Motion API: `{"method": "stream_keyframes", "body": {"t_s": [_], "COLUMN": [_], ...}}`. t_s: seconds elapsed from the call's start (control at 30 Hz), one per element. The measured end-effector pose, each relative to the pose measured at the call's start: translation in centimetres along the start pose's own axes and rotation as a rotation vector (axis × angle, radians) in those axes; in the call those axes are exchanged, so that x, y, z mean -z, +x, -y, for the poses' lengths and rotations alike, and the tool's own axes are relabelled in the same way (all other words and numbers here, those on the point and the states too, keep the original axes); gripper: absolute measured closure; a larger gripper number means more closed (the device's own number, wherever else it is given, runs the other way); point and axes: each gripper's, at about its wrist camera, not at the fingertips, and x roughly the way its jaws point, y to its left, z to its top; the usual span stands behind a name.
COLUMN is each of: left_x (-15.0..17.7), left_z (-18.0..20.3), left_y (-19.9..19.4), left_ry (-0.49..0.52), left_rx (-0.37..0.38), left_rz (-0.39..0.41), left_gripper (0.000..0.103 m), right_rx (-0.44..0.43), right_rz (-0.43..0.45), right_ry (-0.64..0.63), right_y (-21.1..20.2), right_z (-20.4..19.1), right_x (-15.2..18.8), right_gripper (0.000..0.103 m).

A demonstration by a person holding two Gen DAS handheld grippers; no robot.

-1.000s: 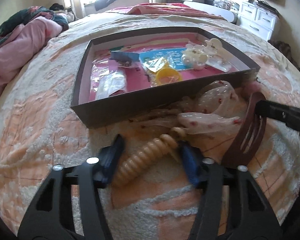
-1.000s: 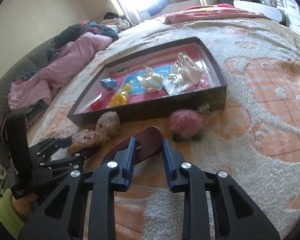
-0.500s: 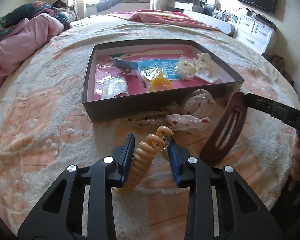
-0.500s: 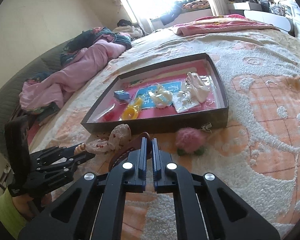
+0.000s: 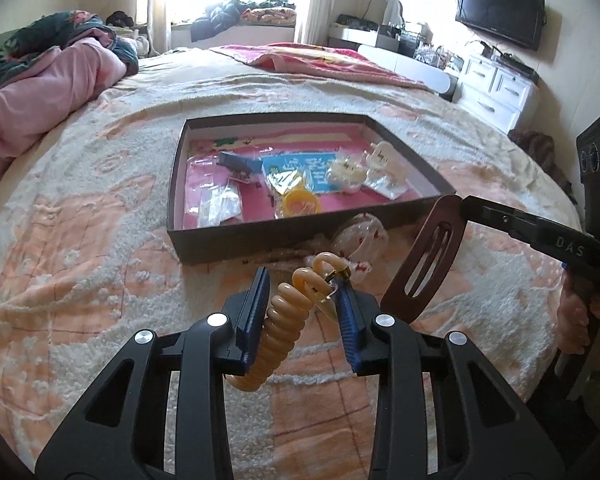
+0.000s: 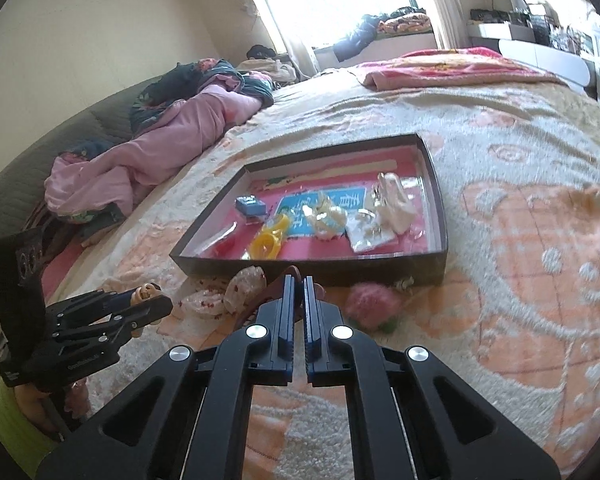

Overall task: Organize jewelry
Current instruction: 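Carry the dark clip and coiled hair tie into the tray and release both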

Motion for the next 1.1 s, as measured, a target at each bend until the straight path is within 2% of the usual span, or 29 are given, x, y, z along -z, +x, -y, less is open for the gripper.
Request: {"method": "stream_keyframes", "body": {"t_s": [0.43, 0.77, 1.1], "left_x": [-1.9, -4.7, -7.6], "left_z": [-0.3, 0.0, -0.1], "left_y": [0.1, 0.7, 3.2], "left_ry": [-0.018, 0.001, 0.015], "left_rx": [0.000, -0.013, -0.040], "left_rz": [0.030, 0.055, 0.057], "left_gripper": [0.078, 0.078, 0.078], "right_rx": [0.041, 0.035, 0.059], "right_rz": [0.034, 0.086, 0.131], "right_ry": [-0.097, -0.107, -0.090], "right_y": [-0.4, -0.9, -0.3], "right_z": [-0.1, 0.2, 1.6], "right_x": [-3.0, -6.9, -10.3], "right_gripper": [0.100, 0.100, 0.100]}}
